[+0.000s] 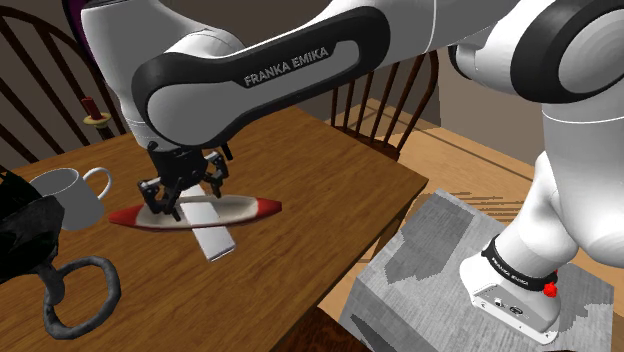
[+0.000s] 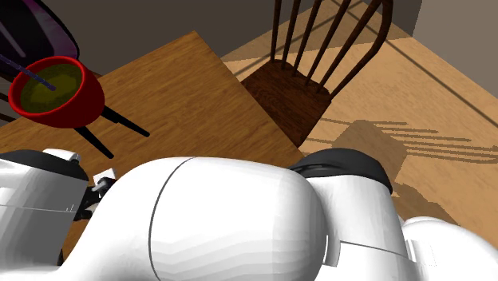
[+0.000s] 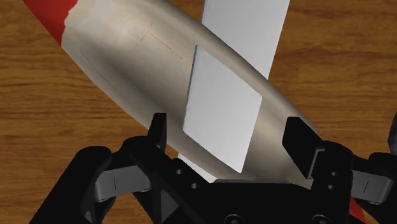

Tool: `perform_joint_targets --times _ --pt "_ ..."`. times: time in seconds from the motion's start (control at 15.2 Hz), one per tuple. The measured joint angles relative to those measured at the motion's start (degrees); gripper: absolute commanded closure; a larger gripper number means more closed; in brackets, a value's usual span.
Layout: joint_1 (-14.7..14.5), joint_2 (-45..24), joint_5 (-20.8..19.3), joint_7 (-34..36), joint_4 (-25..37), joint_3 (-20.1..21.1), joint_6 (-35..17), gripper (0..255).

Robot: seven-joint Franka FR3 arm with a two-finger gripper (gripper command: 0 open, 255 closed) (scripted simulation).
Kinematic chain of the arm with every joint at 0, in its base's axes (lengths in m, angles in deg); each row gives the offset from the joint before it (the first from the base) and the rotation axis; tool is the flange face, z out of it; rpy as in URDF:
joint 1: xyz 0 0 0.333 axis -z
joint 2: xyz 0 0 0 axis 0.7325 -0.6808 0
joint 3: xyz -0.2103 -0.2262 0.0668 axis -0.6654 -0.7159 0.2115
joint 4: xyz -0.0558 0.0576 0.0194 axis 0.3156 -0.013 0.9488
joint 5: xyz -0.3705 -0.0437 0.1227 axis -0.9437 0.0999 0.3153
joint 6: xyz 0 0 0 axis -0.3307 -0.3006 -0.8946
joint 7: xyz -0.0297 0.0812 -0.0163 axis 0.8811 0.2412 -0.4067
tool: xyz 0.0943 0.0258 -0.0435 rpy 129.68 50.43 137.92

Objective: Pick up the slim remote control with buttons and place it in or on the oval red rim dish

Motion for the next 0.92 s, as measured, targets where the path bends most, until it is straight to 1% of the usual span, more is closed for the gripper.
perform_joint_targets --times 0.26,0.46,0.59,0.92 --pt "0.0 0.0 0.0 0.0 0.0 0.0 0.0 0" --pt "-0.1 1.01 0.34 -0.22 2.33 0.21 3.25 0" --pt "-0.44 0.88 0.39 -0.32 5.04 0.27 5.74 0" --pt "-0.45 0.91 0.45 -0.47 5.91 0.28 6.7 0"
